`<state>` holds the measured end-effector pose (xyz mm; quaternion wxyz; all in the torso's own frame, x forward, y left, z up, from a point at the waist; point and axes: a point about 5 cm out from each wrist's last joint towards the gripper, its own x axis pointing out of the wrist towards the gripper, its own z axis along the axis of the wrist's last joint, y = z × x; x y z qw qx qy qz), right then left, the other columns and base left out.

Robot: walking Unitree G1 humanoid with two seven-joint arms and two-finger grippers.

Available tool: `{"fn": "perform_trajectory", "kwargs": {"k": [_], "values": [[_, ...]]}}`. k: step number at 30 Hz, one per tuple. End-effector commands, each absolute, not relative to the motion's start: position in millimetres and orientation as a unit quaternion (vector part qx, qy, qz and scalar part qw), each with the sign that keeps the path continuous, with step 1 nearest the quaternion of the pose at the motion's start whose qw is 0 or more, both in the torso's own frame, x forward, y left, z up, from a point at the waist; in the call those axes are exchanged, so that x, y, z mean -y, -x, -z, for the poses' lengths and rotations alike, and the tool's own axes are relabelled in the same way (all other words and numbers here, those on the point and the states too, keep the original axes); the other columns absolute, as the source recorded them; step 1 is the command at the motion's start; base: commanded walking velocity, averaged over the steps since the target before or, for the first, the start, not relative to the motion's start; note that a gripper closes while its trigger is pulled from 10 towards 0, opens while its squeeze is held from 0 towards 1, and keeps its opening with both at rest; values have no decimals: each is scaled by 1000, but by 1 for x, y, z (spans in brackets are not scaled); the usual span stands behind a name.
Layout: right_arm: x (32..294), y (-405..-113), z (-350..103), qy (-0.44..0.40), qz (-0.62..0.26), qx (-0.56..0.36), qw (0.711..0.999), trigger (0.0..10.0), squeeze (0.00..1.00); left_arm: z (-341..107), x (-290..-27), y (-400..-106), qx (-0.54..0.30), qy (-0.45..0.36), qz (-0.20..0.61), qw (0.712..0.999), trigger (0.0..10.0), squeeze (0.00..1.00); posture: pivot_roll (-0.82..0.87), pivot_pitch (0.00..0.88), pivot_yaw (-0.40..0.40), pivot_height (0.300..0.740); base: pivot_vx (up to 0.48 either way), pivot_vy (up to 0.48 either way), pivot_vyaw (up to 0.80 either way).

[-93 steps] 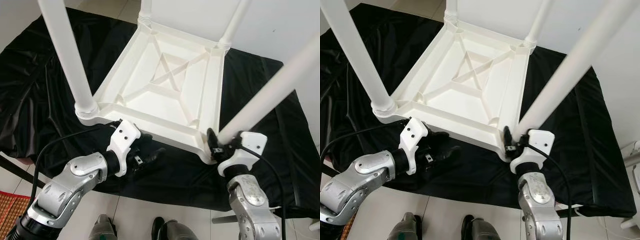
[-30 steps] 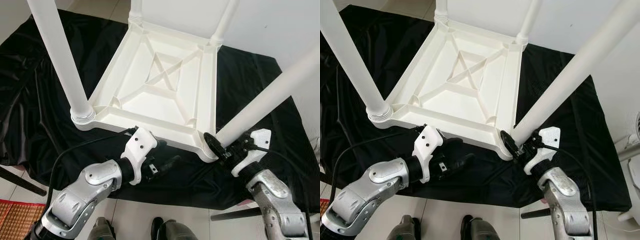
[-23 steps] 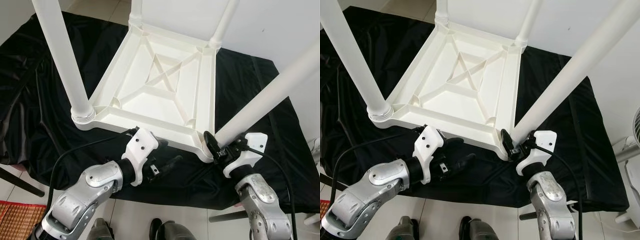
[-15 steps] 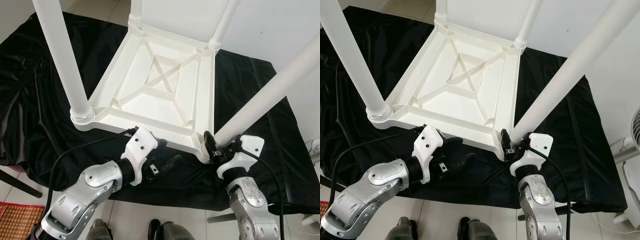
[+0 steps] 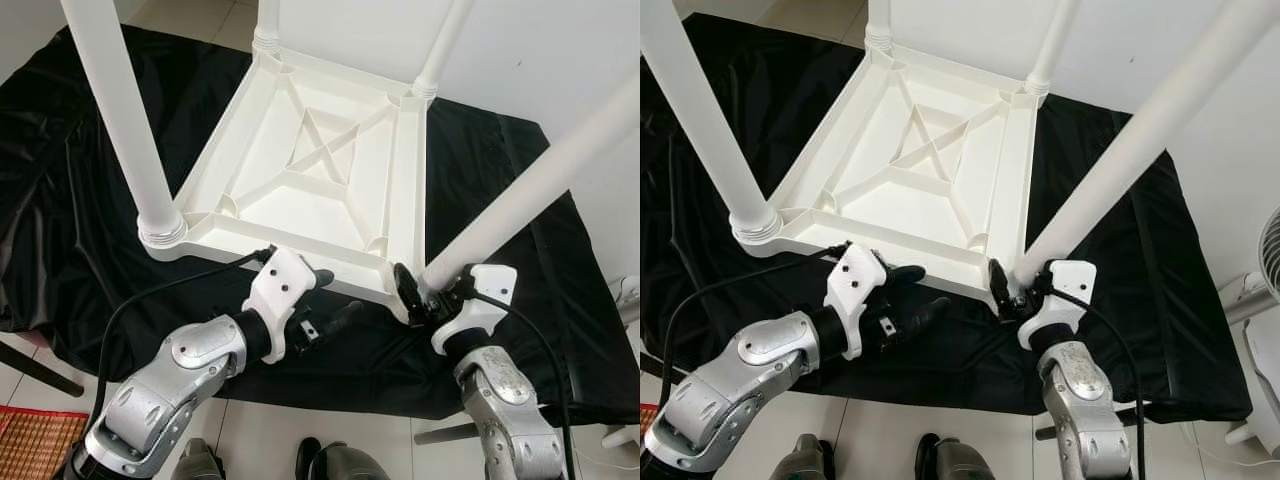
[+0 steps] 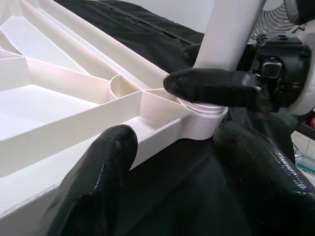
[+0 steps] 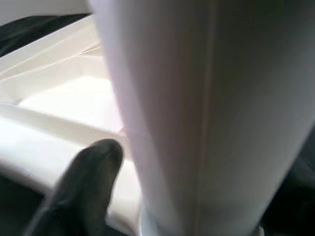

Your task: Building children table

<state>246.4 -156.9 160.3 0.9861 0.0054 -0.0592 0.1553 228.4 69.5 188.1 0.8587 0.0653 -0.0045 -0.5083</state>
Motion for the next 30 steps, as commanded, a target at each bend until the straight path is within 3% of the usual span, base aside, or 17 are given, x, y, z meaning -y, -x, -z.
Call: {"fn": "perform_trajectory", "kwargs": {"k": [1,6,7,20,21,30], "values": [[162,-249,-159,-3,-200,55,978,10000,1000,-186,-68,-228,-3,-66,513,856,10000,0,86,189,-130,740,0,0,0],[180,-254,-168,32,-302,60,951,10000,1000,-187,-69,-228,-3,-66,514,855,10000,0,89,178,-115,740,0,0,0],[181,-254,-168,37,-318,59,946,10000,0,-187,-70,-228,-4,-66,517,854,10000,0,86,178,-106,740,0,0,0],[189,-273,-163,94,-392,48,914,10000,0,-183,-73,-221,-27,-49,532,845,10000,0,96,169,-79,740,0,0,0],[191,-276,-164,86,-393,47,914,78,0,-182,-72,-218,-30,-47,537,842,10000,0,97,171,-80,740,0,0,0],[191,-275,-161,45,-380,47,923,0,0,-182,-72,-215,-34,-41,534,844,10000,0,103,189,-87,740,0,0,0]]}}
